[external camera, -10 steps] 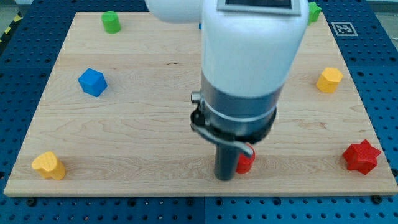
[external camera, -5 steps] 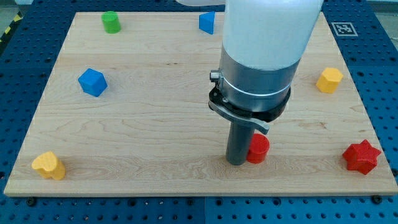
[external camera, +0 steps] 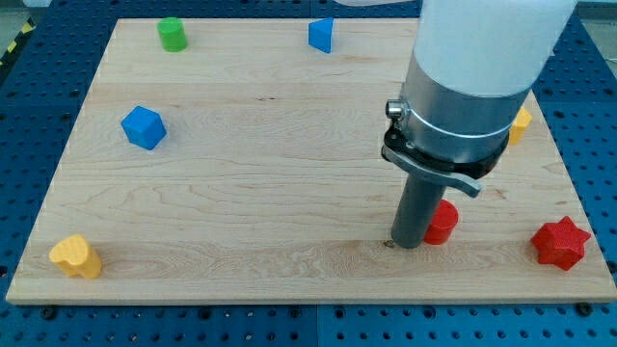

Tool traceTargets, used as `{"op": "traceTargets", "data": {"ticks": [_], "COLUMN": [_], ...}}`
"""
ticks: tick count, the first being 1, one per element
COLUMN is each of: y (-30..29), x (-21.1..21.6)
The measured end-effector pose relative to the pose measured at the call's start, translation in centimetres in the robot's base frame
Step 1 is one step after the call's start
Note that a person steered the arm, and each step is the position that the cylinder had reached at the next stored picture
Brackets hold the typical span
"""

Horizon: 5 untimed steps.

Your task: Push the red circle to the top of the red star

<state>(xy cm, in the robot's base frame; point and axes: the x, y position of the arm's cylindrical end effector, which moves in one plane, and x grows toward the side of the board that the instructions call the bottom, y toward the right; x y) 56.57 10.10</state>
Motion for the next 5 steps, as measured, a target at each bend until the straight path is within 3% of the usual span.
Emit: {"op": "traceTargets", "data": {"ticks": [2, 5], "y": [1.7, 1.9], "x": [1.8, -1.1]}}
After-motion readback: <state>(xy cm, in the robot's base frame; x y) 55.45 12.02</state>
